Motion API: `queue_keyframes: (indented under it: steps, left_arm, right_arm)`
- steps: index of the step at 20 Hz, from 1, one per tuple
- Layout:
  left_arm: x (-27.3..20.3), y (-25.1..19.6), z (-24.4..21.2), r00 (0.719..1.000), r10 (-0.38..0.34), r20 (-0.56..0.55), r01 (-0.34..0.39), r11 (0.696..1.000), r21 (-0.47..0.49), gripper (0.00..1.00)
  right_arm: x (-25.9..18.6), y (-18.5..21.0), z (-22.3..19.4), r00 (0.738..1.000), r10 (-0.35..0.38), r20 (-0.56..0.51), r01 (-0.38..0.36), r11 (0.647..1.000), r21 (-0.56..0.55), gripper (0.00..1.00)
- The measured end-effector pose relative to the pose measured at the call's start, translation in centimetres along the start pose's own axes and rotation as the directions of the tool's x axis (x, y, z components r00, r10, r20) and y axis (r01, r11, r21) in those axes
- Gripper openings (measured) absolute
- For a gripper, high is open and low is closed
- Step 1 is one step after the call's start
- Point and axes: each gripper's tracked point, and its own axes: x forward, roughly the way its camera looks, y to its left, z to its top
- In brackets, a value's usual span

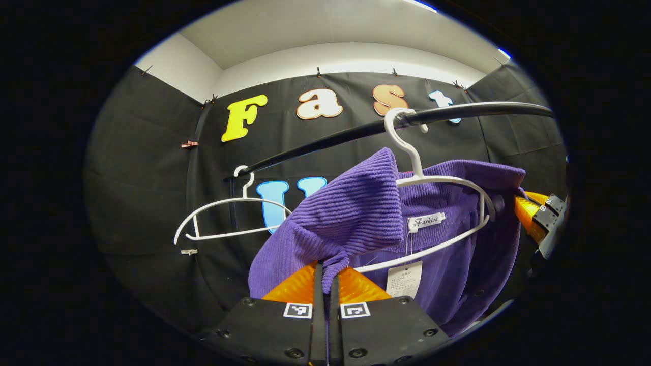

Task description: Grasp the clothes on the hanger with both hands and then place them into the laundry hamper below.

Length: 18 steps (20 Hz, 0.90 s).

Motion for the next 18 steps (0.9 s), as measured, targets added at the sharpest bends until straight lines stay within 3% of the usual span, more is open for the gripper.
queue_keyframes:
  steps: [4, 9, 11, 13, 18]
  left_arm:
    - [-0.4, 1.8, 2.7, 0.998, 0.037, 0.049, -0.038, 0.999, 0.037, 0.04]
    - [-0.1, 1.1, 3.2, 1.000, -0.004, 0.025, 0.002, 0.997, 0.078, 0.05]
    - [-0.3, 0.7, 2.9, 1.000, -0.019, 0.019, 0.017, 0.997, 0.079, 0.05]
    - [-0.5, 0.8, 2.9, 1.000, -0.021, 0.016, 0.020, 0.997, 0.077, 0.05]
    - [-0.9, 4.2, 1.5, 0.999, 0.042, -0.008, -0.041, 0.997, 0.069, 0.05]
  right_arm:
    - [1.9, -0.8, 0.4, 0.998, -0.065, 0.025, 0.066, 0.997, -0.035, 0.04]
    - [3.6, -2.3, -4.0, 0.992, -0.118, -0.050, 0.117, 0.993, -0.027, 0.04]
    - [3.6, -1.4, -6.9, 0.989, -0.097, -0.114, 0.096, 0.995, -0.014, 0.08]
    - [2.3, -0.2, -9.1, 0.983, -0.069, -0.168, 0.068, 0.998, -0.008, 0.04]
    - [-1.6, 4.6, -10.0, 0.974, 0.082, -0.211, -0.077, 0.997, 0.032, 0.04]
